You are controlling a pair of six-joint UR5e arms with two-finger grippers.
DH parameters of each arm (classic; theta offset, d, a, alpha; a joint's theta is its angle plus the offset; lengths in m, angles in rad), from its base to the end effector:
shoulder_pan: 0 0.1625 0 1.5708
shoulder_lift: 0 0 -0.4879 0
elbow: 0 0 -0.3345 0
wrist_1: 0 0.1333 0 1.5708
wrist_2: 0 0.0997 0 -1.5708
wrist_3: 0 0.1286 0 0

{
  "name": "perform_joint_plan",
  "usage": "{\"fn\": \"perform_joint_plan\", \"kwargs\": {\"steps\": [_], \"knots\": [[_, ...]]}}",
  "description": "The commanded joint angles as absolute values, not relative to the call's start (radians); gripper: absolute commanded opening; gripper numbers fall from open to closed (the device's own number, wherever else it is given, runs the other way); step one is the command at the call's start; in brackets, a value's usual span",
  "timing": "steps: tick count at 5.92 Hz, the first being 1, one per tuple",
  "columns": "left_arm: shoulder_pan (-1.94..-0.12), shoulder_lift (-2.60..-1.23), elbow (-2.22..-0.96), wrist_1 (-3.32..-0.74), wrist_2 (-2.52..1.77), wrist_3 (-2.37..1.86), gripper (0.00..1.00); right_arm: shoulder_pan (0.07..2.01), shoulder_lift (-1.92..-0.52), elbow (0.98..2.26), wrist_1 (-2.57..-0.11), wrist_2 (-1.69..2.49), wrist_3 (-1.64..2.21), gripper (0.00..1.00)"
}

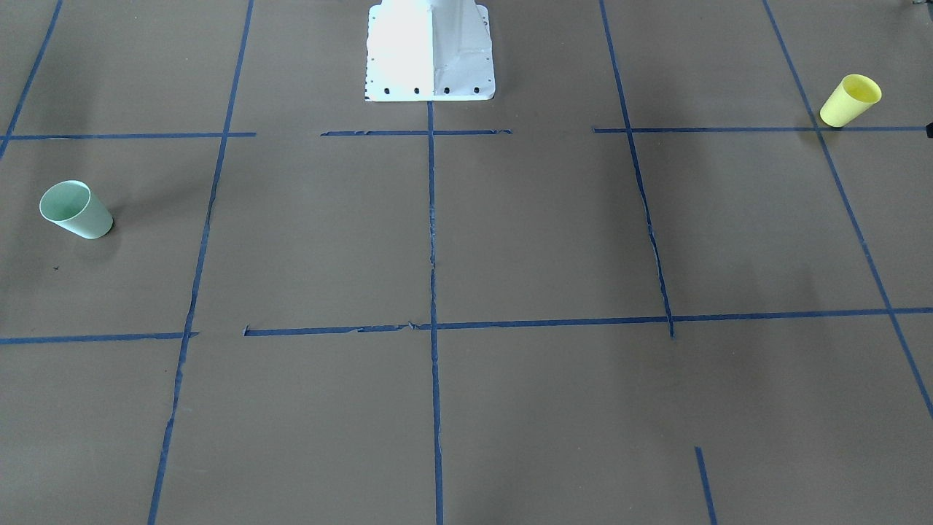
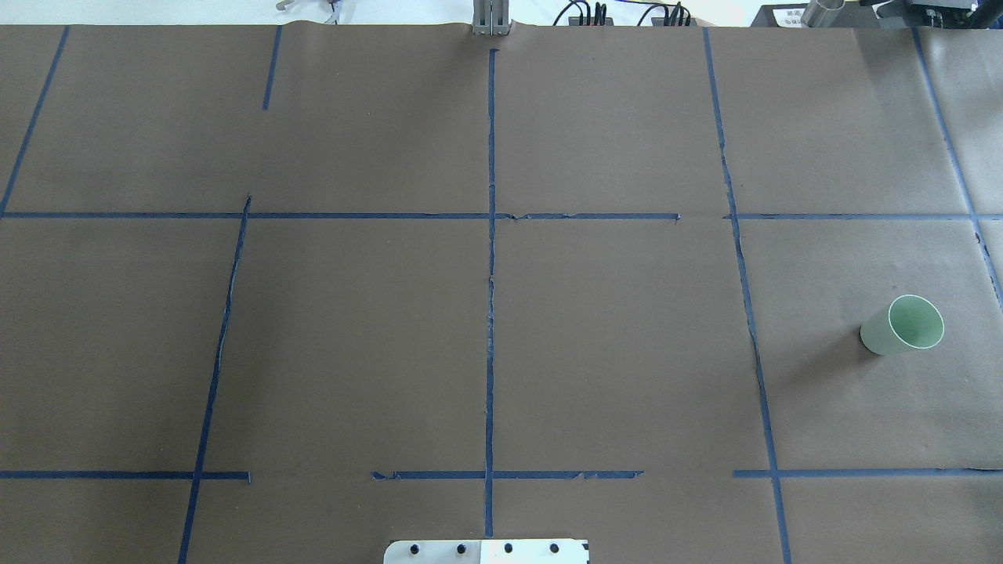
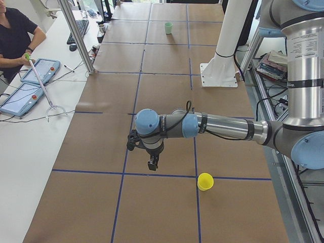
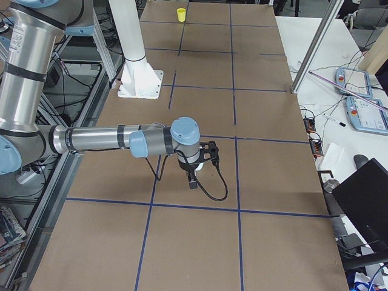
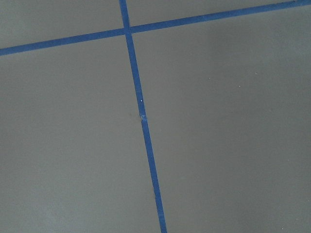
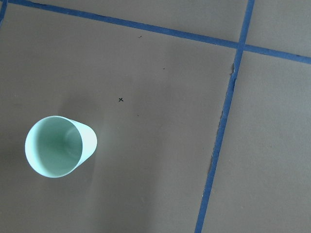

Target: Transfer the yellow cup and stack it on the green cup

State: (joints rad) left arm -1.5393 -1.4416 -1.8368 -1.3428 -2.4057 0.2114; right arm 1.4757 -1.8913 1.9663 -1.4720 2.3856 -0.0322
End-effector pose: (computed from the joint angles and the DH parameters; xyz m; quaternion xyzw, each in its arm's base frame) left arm -0.0266 -0.3610 0.6958 -0.0051 0.4071 0.0923 0.9087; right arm 0.0117 -0.2957 0.6701 0.0672 -0.3970 -0.0925 0.9107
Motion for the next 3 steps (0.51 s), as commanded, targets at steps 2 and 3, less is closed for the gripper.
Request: {"fn": "perform_joint_plan", "kwargs": {"steps": [2,3], "knots": [[-1.540,-1.419,-1.848,-1.368,-2.399,0.222,1.00,1.476,-1.893,1.968,-1.468,2.384,-0.028,1.00],[-1.540,-1.419,-1.848,-1.365,-2.398,0.216,1.00,1.476,-1.899,1.968,-1.453,2.373,-0.037,1.00]]}}
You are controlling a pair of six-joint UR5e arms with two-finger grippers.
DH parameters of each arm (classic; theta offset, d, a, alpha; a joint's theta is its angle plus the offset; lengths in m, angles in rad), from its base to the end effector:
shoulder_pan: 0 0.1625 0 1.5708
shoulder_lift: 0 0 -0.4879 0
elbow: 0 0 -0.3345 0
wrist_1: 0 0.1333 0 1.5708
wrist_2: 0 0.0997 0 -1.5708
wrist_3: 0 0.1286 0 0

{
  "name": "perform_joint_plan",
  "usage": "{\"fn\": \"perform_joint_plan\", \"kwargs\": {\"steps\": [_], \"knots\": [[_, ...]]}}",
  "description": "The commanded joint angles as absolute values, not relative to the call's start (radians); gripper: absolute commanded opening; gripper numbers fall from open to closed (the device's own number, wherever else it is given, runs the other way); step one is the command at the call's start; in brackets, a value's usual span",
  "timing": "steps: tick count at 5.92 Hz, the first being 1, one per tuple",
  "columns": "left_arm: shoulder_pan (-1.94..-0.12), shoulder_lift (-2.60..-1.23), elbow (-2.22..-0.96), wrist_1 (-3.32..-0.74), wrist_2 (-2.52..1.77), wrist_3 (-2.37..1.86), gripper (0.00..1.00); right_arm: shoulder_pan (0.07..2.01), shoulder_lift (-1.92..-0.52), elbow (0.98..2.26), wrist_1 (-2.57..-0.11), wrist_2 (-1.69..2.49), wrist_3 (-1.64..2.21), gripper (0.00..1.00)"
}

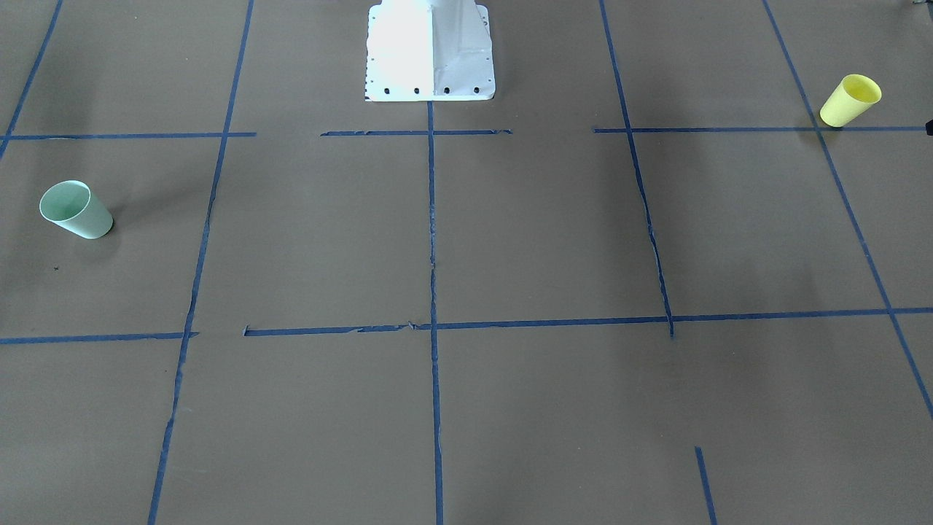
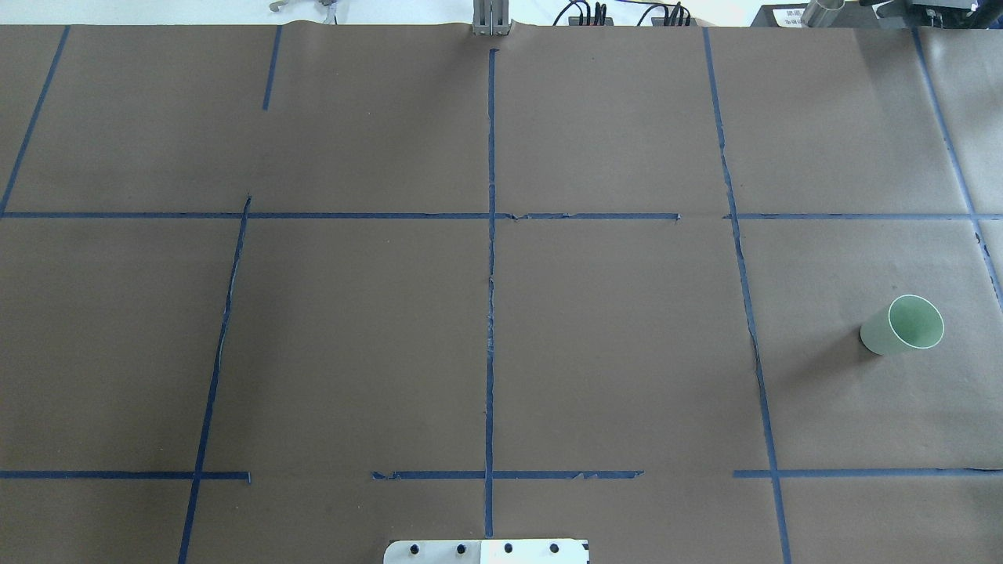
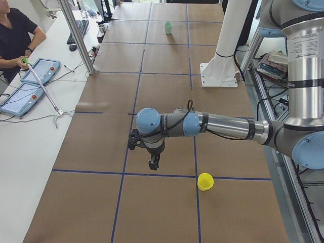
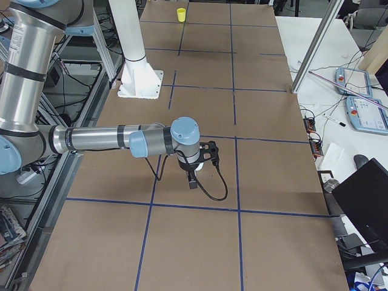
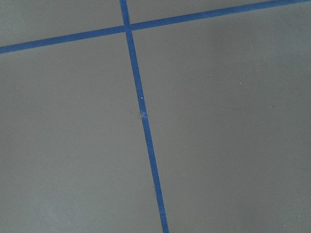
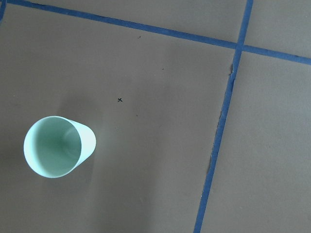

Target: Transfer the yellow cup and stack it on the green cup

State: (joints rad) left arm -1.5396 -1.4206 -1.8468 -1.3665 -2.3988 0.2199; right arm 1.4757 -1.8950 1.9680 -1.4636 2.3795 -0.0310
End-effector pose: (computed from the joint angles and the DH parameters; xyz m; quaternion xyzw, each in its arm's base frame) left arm -0.0276 -0.3525 0.6975 0.0021 0.4036 0.0989 0.9096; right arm 0.0123 -0.2947 0.6701 0.0701 -0.3943 -0.0930 0.9116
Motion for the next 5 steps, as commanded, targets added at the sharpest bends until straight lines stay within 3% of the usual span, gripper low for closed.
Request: {"fn": "perform_joint_plan", "kwargs": {"steps": [1,5], "knots": [[-1.539,-1.408,-1.848,-1.367,-2.398,0.213,1.00,1.476,-1.922,1.968,-1.441,2.379,-0.041,1.00],[-1.492,-1.345,-1.878,-1.476,-2.414,0.213,1.00,1.474,-1.959,1.960,-1.350,2.396,-0.043,1.00]]}}
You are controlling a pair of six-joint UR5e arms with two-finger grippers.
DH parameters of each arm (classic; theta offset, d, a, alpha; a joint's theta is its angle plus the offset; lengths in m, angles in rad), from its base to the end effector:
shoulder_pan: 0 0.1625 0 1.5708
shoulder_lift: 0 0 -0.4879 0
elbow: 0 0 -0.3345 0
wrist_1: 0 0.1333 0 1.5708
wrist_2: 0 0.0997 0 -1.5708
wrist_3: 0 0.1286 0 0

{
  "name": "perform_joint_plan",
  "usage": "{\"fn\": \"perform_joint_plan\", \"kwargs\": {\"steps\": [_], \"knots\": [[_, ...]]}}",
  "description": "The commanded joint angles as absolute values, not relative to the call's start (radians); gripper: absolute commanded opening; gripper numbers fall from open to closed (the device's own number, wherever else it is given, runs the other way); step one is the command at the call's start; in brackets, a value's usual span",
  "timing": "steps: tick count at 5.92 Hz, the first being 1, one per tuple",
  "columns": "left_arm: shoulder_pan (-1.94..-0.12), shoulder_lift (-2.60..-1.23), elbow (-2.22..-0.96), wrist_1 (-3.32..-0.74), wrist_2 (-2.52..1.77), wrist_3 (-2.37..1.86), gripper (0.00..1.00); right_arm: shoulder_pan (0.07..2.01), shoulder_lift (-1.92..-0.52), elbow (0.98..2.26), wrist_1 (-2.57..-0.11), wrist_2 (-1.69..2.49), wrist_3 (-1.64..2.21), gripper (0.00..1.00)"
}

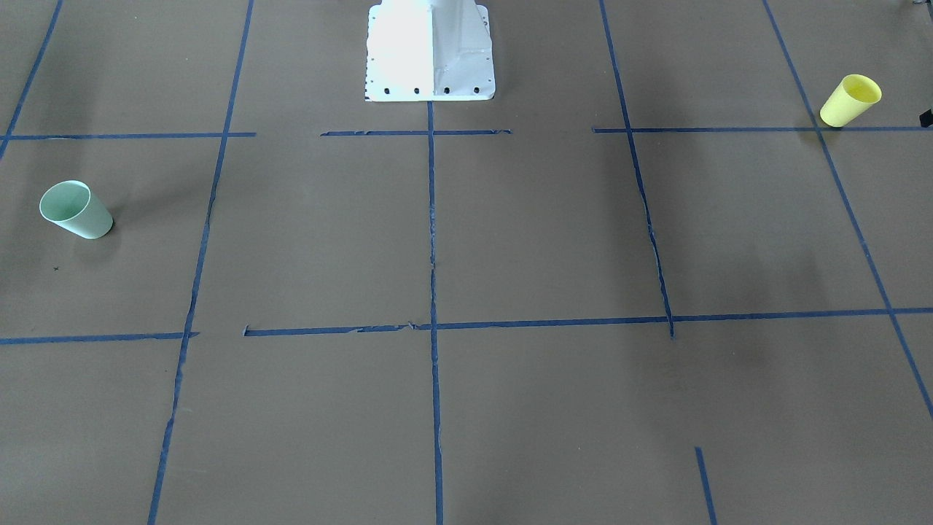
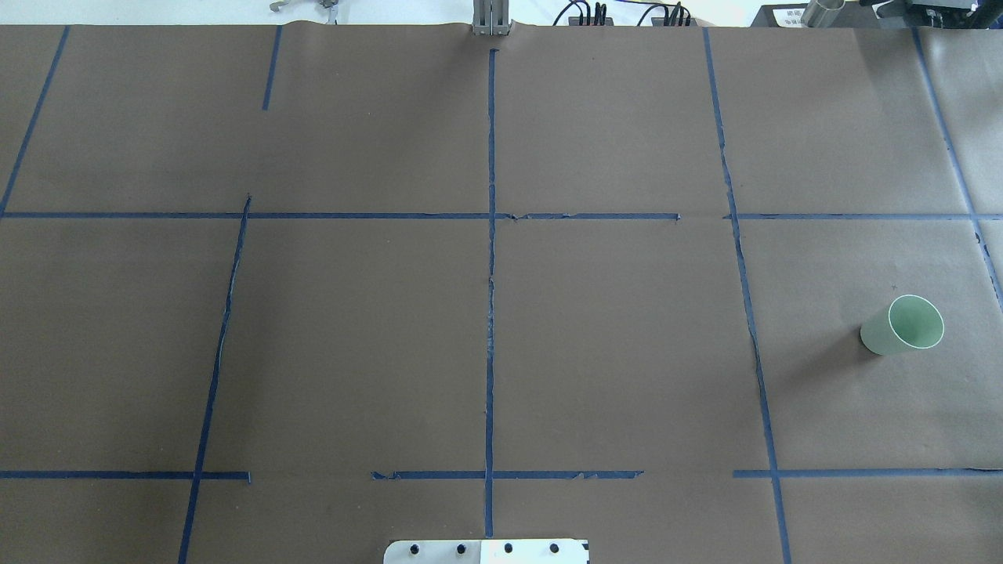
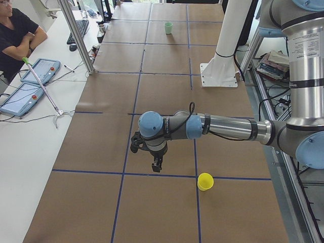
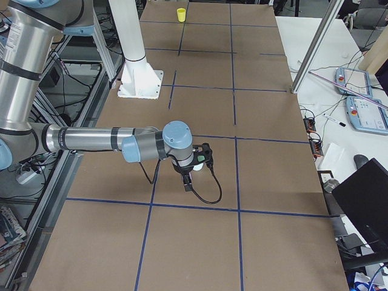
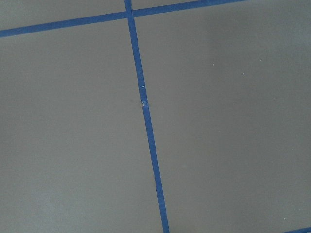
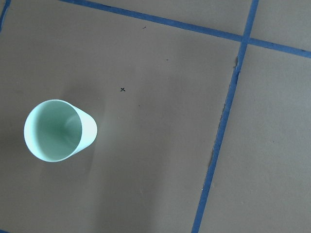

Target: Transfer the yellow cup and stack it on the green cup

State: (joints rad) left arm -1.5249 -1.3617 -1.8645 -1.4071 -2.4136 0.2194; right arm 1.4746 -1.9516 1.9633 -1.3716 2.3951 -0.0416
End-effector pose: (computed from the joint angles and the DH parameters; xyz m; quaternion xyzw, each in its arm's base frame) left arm -0.0224 -0.3260 0.7047 -0.0005 0.4103 0.1046 0.9059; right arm 0.0129 -0.2714 0.6761 0.0855 -0.4008 -0.1048 0.9061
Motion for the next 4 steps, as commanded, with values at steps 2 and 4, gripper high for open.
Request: {"fn": "perform_joint_plan", "kwargs": {"steps": [2,4], "knots": [[-1.340,-1.351,-1.917,-1.546,-2.402,-0.183,1.00,1.467,-1.960,1.953,-1.315,2.398,-0.031,1.00],[-1.264,-1.350,-1.940,-1.592,-2.370,-0.508,1.00,1.456,-1.960,1.948,-1.315,2.398,-0.026,1.00]]}}
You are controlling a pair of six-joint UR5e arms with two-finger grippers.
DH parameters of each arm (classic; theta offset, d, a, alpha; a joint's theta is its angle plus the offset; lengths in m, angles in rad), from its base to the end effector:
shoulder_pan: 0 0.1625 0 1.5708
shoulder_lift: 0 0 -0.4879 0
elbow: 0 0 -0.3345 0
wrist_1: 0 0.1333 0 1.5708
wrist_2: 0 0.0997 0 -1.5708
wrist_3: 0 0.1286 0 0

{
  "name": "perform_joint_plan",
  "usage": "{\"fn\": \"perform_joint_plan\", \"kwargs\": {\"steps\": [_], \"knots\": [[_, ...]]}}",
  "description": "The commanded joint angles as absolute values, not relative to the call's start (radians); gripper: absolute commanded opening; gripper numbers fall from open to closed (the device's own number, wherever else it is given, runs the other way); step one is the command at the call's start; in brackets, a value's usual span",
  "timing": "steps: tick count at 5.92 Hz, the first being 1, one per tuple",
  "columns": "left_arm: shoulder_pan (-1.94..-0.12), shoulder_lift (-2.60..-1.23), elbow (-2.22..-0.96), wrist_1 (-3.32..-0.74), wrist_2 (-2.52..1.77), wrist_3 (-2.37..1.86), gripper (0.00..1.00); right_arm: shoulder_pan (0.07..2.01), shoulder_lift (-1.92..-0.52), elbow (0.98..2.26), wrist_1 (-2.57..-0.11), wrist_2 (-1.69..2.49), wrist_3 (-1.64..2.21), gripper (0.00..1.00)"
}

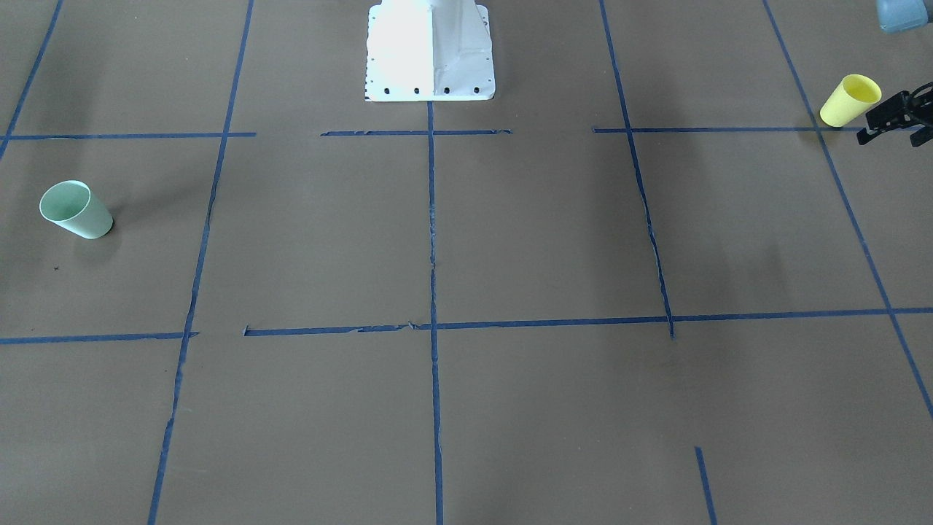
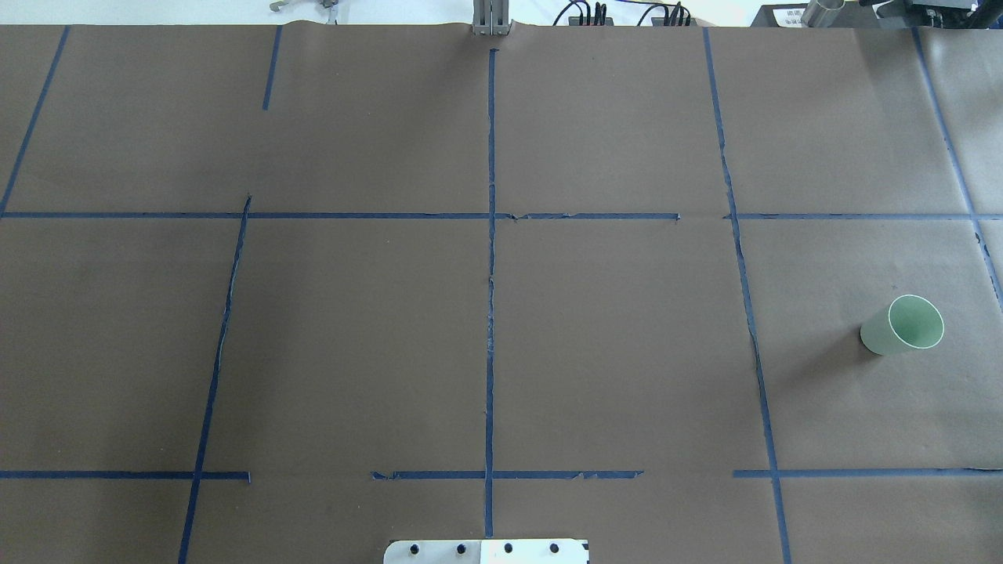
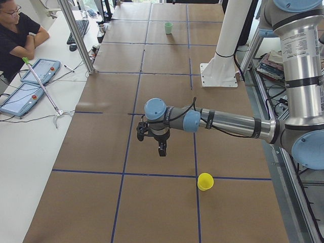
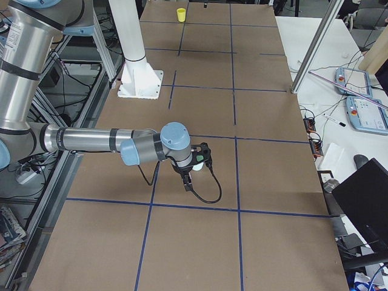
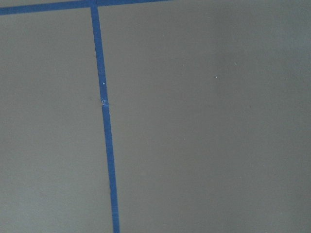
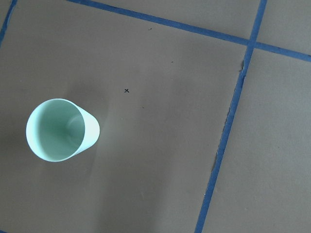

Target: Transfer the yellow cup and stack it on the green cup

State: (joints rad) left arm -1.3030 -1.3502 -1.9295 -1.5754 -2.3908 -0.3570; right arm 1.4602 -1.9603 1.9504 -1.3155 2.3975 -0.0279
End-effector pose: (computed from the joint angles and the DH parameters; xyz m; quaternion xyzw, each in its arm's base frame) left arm 0.0510 -0.3341 0.6652 -0.0600 0.3984 -0.0124 0.9151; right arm 0.0090 -0.2697 0.6774 0.0955 -0.4030 -0.1119 0.9033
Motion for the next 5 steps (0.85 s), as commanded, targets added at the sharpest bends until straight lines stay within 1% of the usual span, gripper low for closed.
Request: {"fn": "perform_joint_plan", "kwargs": {"steps": [1,2,3,4,5], "knots": [[-1.158,-1.350,-1.975,-1.595,-2.217,-0.710,1.00,1.456,-1.959,1.948,-1.312,2.399,-0.026,1.00],[-1.011,-1.350,-2.020,-1.594,-2.040,-0.947,1.00,1.456,-1.957,1.948,-1.312,2.399,-0.026,1.00],[-0.914,-1.351,-2.020,-1.583,-1.955,-1.127,1.00,1.454,-1.957,1.948,-1.312,2.399,-0.026,1.00],[-0.861,-1.350,-2.020,-1.579,-1.871,-1.284,1.00,1.454,-1.957,1.948,-1.312,2.399,-0.026,1.00],[-0.856,-1.350,-2.020,-1.547,-1.847,-1.407,1.00,1.454,-1.957,1.948,-1.310,2.399,-0.026,1.00]]}}
